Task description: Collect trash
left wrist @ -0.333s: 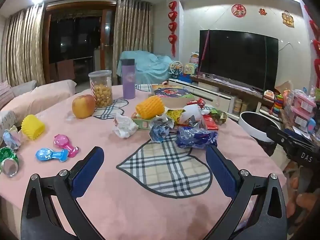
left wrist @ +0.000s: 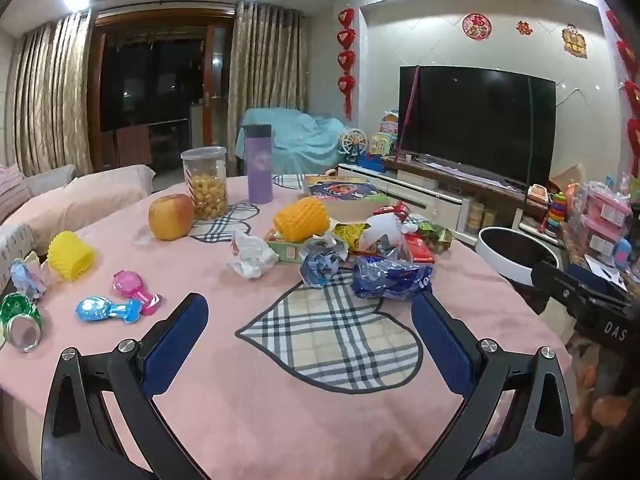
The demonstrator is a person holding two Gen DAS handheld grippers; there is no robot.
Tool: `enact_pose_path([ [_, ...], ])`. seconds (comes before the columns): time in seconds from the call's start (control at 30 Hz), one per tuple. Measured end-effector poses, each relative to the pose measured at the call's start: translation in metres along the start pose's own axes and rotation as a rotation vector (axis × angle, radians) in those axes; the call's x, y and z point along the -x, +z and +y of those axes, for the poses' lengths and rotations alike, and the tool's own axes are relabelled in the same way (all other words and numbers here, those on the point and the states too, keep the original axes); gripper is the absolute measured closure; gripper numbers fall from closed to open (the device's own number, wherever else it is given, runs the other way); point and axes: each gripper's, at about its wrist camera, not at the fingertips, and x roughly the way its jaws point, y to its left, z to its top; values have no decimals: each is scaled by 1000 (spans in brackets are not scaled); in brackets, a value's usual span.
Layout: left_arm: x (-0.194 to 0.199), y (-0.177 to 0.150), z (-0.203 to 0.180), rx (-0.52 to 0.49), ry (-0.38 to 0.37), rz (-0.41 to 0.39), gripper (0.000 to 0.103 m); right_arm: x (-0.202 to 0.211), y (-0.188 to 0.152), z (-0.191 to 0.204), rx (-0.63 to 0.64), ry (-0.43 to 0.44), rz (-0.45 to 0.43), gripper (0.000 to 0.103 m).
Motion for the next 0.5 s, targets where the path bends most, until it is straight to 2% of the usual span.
enact_pose_path([
  [0.23, 4, 2, 1, 4, 3, -13, 0, -17, 1, -9, 13, -3, 11, 0],
  [0.5, 5, 2, 1, 6, 0, -15, 0, -19, 0, -8, 7, 0, 26, 0],
])
